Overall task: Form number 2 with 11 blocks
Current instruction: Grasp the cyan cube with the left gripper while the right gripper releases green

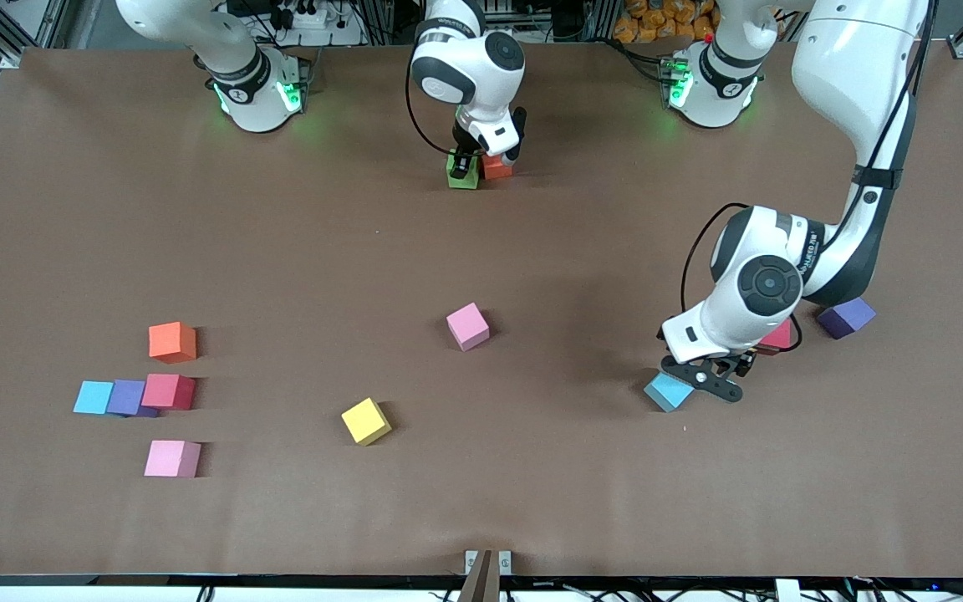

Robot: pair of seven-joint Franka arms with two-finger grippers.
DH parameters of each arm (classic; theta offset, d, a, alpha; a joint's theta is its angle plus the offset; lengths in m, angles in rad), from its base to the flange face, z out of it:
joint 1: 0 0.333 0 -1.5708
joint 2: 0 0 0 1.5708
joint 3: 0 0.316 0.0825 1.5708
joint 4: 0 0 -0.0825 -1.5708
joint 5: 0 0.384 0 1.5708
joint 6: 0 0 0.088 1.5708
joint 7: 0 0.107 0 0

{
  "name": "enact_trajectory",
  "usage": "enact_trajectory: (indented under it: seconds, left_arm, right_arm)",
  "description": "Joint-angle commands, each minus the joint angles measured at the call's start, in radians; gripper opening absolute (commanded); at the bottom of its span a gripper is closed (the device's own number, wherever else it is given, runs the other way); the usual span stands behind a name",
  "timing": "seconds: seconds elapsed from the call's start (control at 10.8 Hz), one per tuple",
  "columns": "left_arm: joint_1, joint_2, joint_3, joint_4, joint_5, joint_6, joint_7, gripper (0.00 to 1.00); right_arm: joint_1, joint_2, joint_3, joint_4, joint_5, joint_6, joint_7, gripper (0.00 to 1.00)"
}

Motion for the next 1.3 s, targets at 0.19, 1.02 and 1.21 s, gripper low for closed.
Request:
enact_trajectory:
  seconds: [0.19, 1.02, 1.21]
  left_arm:
    - [-0.032, 0.004, 0.061, 0.014, -0.081, -0.001, 0.027, 1.00]
    - [-0.037, 0.015, 0.076, 0.014, -0.197, 0.000, 0.030, 1.00]
    - [-0.037, 0.015, 0.088, 0.011, -0.197, 0.000, 0.030, 1.00]
  right_arm:
    - [0.036, 0.033, -0.003, 0.037, -0.021, -0.016, 0.035, 0.22]
    - [0.041, 0.034, -0.001, 0.034, -0.044, -0.021, 0.138, 0.72]
    - [0.041, 0.034, -0.001, 0.034, -0.042, -0.021, 0.147, 0.86]
